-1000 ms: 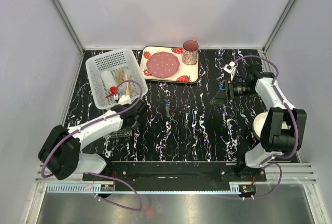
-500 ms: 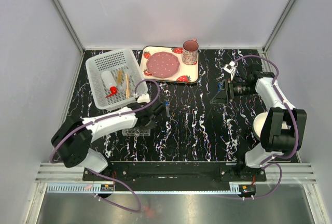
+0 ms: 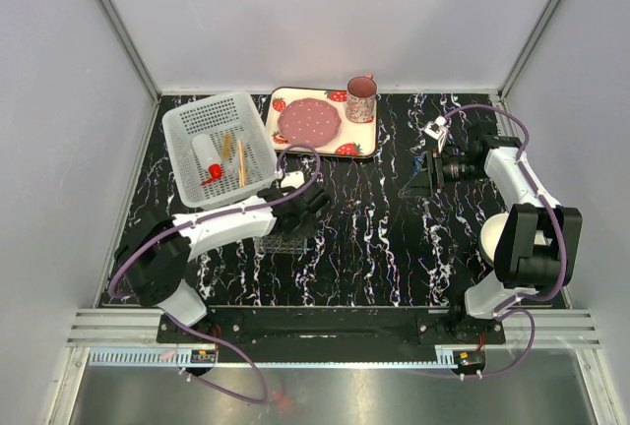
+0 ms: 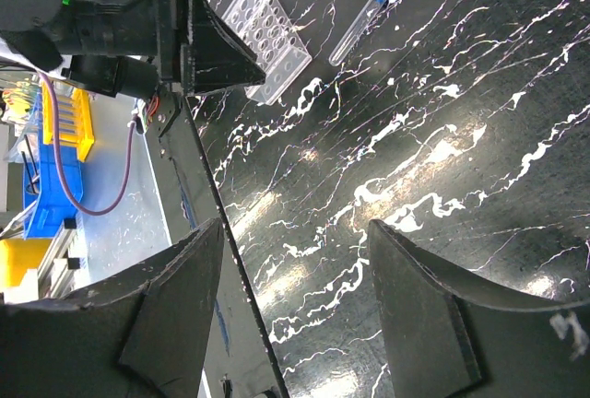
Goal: Organize the chemistry lab equipment
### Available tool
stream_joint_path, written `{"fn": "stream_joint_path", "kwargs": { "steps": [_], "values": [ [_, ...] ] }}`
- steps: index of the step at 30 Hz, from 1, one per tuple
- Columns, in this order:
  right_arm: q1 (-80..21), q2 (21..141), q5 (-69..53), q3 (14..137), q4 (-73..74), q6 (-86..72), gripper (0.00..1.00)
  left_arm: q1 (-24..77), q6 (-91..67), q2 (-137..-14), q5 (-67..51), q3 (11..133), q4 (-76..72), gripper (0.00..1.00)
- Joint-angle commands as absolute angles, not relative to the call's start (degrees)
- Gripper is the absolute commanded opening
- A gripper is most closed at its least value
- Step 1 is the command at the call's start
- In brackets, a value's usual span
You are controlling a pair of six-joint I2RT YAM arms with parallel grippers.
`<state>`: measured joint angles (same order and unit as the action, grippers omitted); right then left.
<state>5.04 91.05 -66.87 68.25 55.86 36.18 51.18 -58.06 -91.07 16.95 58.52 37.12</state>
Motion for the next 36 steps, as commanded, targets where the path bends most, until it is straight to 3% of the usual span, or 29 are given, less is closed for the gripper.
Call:
{"fn": "stream_joint_path", "kwargs": {
  "steps": [1,9,12,15,22,36],
  "values": [
    [5.36,90.53,-66.27,69.87,55.90,37.53,0.70,51.24,-55.64,-83.60,17.40,59.06,34.72,0.48],
    [5.36,88.16,-56.97,69.08,49.76,31.22,0.70,49.93,-46.07,-71.03,15.74,52.67,26.48,0.92],
    [5.27,87.45,-45.82,69.69,45.80,24.89,0.70,46.86,-41.84,-64.37,12.05,47.40,22.86,0.99],
    [5.36,89.02,-33.35,71.89,45.88,21.80,0.68,43.43,-39.03,-55.77,8.27,42.04,19.69,0.99],
    [4.22,91.67,-22.60,69.88,47.55,22.23,0.64,38.50,-36.83,-39.93,2.29,33.41,17.58,0.99],
    [0.35,101.42,-12.93,66.97,42.81,20.48,0.57,38.06,-38.76,-34.80,0.35,28.83,17.23,0.99]
  ]
}}
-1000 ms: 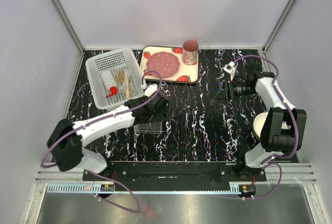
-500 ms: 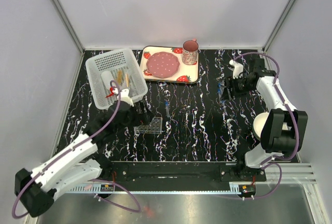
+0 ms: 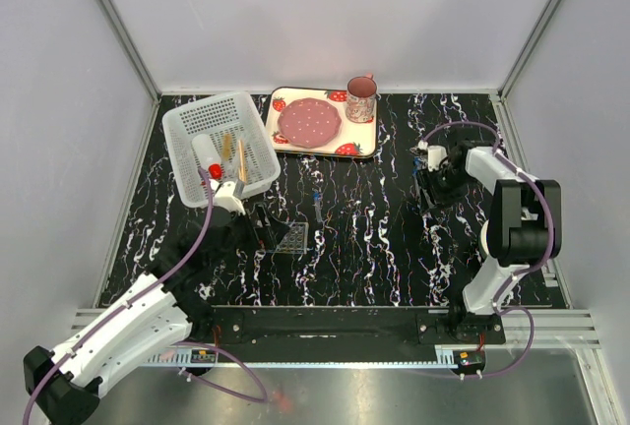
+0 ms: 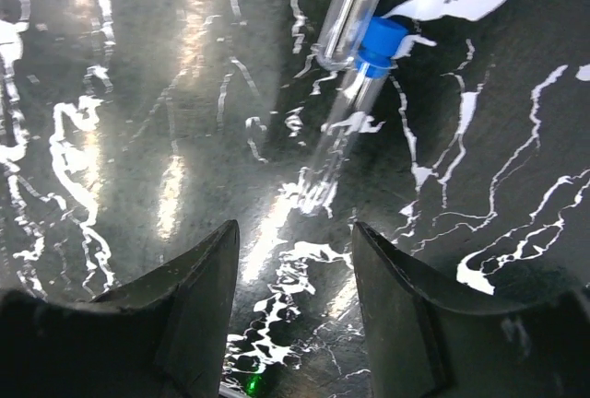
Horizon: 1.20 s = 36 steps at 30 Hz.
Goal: Organize the chemistry lab equipment
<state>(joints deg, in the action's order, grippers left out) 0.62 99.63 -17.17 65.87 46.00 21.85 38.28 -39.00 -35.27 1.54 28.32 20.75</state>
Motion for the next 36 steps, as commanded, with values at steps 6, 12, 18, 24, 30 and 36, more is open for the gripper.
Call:
{"fn": "stream_joint_path", "kwargs": {
  "steps": [6,12,18,24,30,36],
  "values": [
    [-1.41,104.59,-10.02,67.32,40.69,19.78,0.52,38.06,-39.11,-35.68,-1.49,28.92,16.70,0.99],
    [-1.49,106.17,-6.60,67.50,39.90,18.90,0.44,38.06,-39.37,-36.04,-1.76,29.09,16.35,0.99],
    [-1.41,105.82,-4.66,66.36,39.37,18.54,0.38,37.97,-39.46,-36.65,-2.11,29.36,16.00,0.99],
    [-0.97,105.47,-5.10,66.18,39.29,18.28,0.33,37.97,-39.90,-37.09,-3.07,29.62,15.03,0.99],
    [-0.35,104.68,-6.41,65.74,39.20,18.19,0.19,37.97,-42.00,-38.49,-7.29,29.00,10.73,0.99],
    [1.67,102.14,-8.08,65.22,40.16,18.28,0.12,37.44,-47.62,-42.71,-15.63,28.04,0.63,0.99]
  ]
}}
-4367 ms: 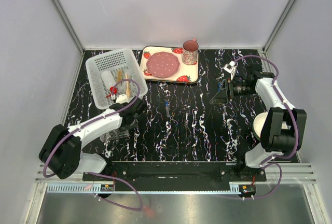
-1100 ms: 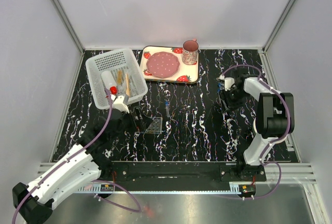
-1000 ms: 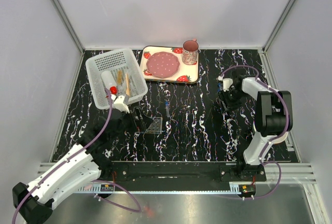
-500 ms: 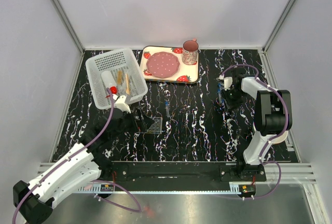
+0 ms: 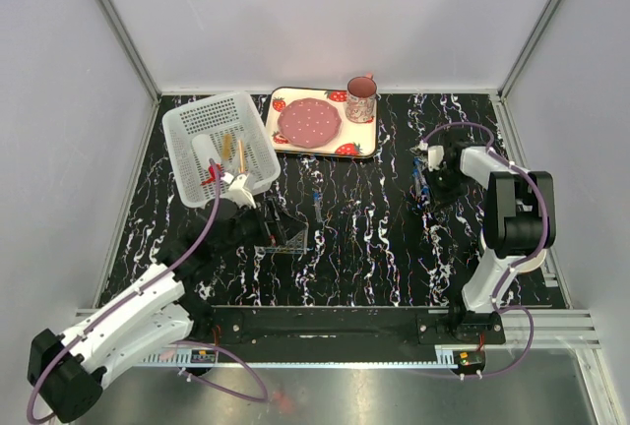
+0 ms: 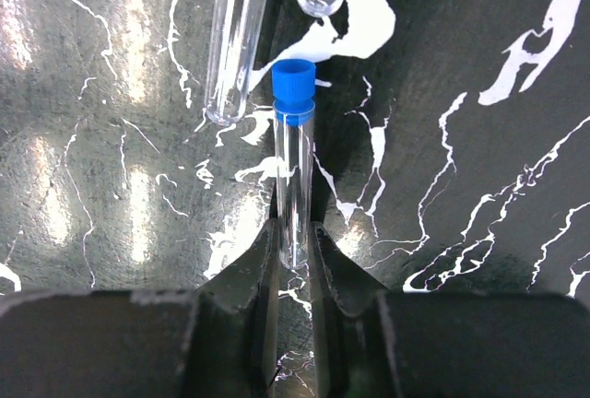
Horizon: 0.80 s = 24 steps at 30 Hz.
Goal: Organize the chemistry lab equipment
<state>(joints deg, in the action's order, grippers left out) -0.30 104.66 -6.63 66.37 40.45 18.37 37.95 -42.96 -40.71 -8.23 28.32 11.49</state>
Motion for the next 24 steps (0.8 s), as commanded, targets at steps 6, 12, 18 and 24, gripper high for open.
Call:
{"fn": "stream_joint_path", "kwargs": {
  "steps": [6,12,18,24],
  "values": [
    [3.34,93.53,-18.88,63.46,41.66,20.47,0.10,37.44,-57.03,-50.70,-24.86,26.99,-17.37,0.99],
    [3.34,87.63,-45.22,64.07,50.15,30.37,0.11,38.32,-68.98,-65.44,-30.58,28.46,-41.55,0.99],
    [2.99,86.57,-63.88,67.23,63.42,43.75,0.12,42.62,-72.33,-79.26,-29.18,38.82,-47.90,0.99],
    [2.37,88.24,-67.06,68.99,70.04,51.06,0.12,46.31,-67.95,-90.69,-24.53,51.47,-35.03,0.96]
  ]
}}
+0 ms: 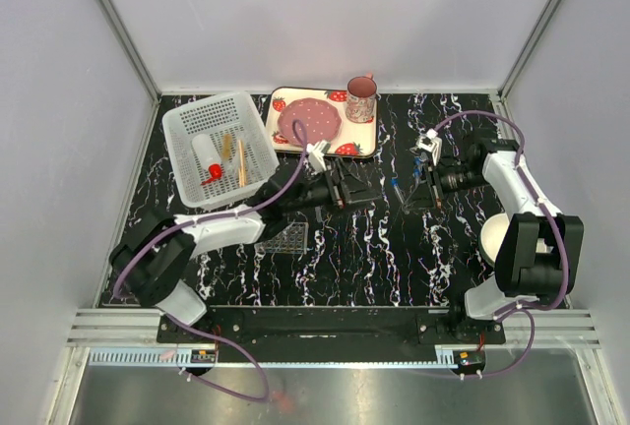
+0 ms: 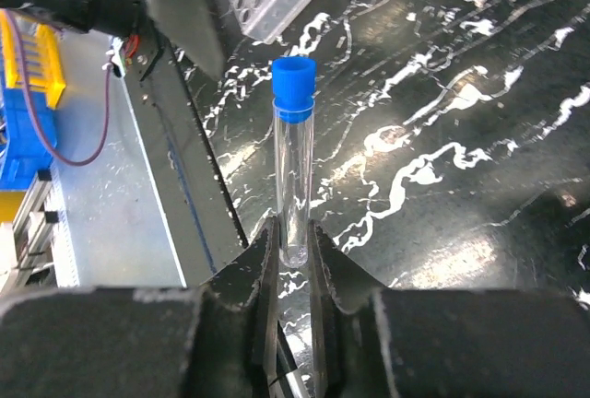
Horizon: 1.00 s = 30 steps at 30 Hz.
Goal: Organize the chemistry lab equipment
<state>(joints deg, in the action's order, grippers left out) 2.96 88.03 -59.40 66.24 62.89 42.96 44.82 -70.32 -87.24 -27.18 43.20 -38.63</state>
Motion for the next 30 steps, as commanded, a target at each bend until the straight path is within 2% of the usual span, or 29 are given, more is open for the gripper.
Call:
{"fn": "stream_joint_path", "kwargs": {
  "steps": [1,6,8,11,14,25,30],
  "values": [
    [2.29,88.24,-67.23,69.08,70.31,51.33,0.12,46.67,-66.81,-91.40,-22.69,52.90,-32.72,0.94],
    [1.50,87.54,-67.59,68.91,70.14,51.59,0.13,47.28,-59.60,-95.71,-18.90,60.80,-19.89,0.81],
    [1.23,87.45,-67.50,68.91,70.14,51.59,0.13,47.55,-58.28,-97.02,-18.55,62.48,-17.85,0.74],
    [0.70,87.80,-67.24,68.99,70.14,51.59,0.13,48.34,-56.61,-97.91,-18.19,64.95,-15.21,0.69],
    [0.35,87.98,-67.06,69.00,70.14,51.59,0.13,48.95,-55.20,-98.52,-17.84,66.62,-13.45,0.66],
    [-1.13,88.33,-66.18,68.82,69.79,51.59,0.13,49.75,-52.38,-99.05,-18.90,69.26,-10.46,0.48],
    [-2.02,88.50,-65.48,68.56,69.35,51.50,0.13,49.92,-52.47,-98.88,-19.25,69.61,-10.46,0.46]
  ]
}}
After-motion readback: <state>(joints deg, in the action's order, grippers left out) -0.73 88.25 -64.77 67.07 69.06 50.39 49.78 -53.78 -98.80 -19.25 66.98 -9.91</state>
